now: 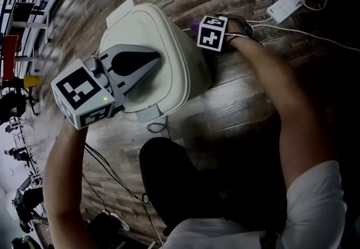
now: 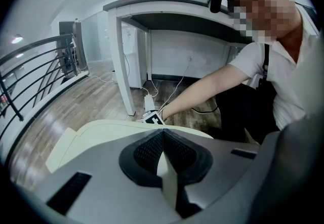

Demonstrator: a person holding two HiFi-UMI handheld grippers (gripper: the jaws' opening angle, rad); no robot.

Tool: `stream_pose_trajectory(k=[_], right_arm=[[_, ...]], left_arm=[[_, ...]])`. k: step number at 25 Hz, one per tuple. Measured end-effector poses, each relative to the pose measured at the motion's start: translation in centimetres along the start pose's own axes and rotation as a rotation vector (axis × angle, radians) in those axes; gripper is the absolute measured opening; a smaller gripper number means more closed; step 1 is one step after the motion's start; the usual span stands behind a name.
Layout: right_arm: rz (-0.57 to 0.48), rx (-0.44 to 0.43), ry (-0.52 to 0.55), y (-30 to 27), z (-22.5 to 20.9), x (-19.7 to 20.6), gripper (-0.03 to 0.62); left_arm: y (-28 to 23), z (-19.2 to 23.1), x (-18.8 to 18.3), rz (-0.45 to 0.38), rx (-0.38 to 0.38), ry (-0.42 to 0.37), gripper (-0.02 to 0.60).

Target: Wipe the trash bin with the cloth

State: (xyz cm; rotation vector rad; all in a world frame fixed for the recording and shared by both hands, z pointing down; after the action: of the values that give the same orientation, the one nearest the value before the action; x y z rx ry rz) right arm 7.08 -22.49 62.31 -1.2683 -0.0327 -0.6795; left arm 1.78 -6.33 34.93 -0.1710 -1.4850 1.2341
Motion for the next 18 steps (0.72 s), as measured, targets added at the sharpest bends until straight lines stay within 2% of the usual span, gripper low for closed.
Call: stream_pose_trajectory(k=[5, 11, 18], right_arm=[[-0.027, 0.002, 0.016, -0.7, -0.4, -1.5, 0.098], [-0.09, -0.107, 0.112, -1.5, 2.1, -3.1, 0.098], [-0.138, -0.198, 0.105, -0.3, 4.4, -2.2, 0.098]], left_arm=[[0.0, 0.0, 0.1, -0.005, 0.005, -0.003, 0.005], [-0.1, 0.0, 0.1, -0.012, -0.003, -0.001, 0.005], [0.0, 0.0, 0.2, -0.015, 0.018, -0.025, 0.005]])
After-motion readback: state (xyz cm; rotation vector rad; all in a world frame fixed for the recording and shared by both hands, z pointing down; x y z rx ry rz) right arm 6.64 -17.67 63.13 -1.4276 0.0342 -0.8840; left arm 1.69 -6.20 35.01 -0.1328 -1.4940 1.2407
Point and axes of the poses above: the fingertips, and each gripper's own axes: y backward along the fingers, z to its left, x out of its underside, the point moved 8 cm from there along y, backward along the fingers, and after that the axes turned 14 degrees about y, right-handed, at the moved point
